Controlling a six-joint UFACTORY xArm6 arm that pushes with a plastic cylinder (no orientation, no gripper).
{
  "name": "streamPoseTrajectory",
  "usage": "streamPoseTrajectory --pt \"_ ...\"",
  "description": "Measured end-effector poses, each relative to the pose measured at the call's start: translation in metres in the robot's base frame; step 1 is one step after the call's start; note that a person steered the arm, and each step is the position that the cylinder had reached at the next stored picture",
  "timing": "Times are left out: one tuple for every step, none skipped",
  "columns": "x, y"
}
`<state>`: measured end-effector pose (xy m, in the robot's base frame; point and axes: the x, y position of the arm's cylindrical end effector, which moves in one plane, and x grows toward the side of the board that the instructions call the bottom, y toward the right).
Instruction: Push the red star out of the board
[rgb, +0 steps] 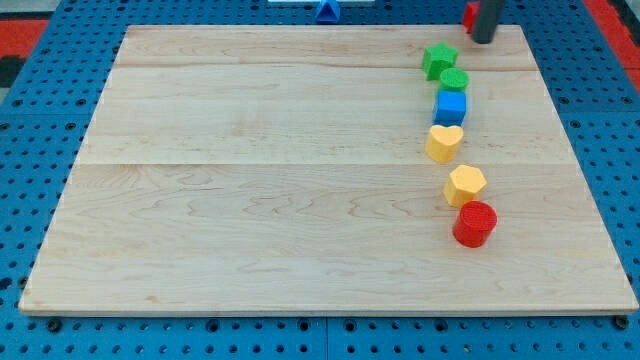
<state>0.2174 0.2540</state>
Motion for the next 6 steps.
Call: streamPoseTrajectory --pt "-0.009 0.088" --pt "-0.027 0.089" --pt "-0.027 0.089" --pt "-0.026 0.044" --pt "-0.026 0.016" --pt "-0.026 -0.006"
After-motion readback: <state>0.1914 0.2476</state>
